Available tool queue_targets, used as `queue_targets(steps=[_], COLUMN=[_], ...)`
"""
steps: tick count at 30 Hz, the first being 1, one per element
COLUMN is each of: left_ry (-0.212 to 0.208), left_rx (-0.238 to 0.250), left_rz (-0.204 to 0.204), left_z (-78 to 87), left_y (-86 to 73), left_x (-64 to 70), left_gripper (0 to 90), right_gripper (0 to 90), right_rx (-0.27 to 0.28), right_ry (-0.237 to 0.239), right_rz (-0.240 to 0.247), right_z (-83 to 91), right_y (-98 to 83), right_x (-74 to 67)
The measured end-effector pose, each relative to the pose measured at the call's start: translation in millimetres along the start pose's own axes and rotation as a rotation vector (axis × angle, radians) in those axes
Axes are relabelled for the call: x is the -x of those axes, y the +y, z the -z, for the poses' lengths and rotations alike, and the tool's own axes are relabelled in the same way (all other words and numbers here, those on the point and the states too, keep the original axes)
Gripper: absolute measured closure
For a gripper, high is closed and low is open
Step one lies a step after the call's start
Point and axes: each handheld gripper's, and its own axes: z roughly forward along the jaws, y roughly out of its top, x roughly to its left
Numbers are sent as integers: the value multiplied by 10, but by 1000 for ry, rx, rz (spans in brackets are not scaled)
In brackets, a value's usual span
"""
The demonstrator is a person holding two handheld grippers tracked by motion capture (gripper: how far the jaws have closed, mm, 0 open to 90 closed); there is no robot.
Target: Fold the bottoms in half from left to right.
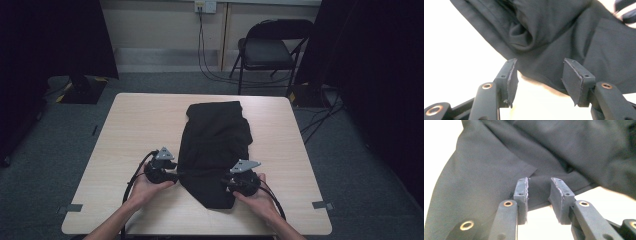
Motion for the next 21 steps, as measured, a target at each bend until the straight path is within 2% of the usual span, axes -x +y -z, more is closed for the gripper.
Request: queue_targets(steps=[4,7,9,12,15,17,19,20,21], left_ry=[8,13,26,-26,-73,-87,-110,-135,-135], left_rx=[-2,15,38,84,81,78,65,42,32], left_rz=[-23,-16,-44,-67,-124,-151,-157,-168,-171], left_z=[-32,21,76,120,93,80,48,17,1], left_y=[51,73,86,109,116,120,111,97,86], left_x=[31,55,100,231,378,447,486,498,510], left_gripper=[447,434,434,440,458,463,471,485,497], right_gripper=[567,547,533,507,486,482,504,525,540], right_rx=[20,32,20,33,55,85,109,123,134], right_ry=[21,85,129,207,292,334,344,340,309], right_rz=[29,58,86,139,176,164,131,120,116], right_z=[-62,-93,-128,-122,-71,4,86,124,169], right_y=[54,103,115,143,169,195,215,221,225], right_x=[-78,-209,-346,-551,-732,-772,-753,-715,-645])
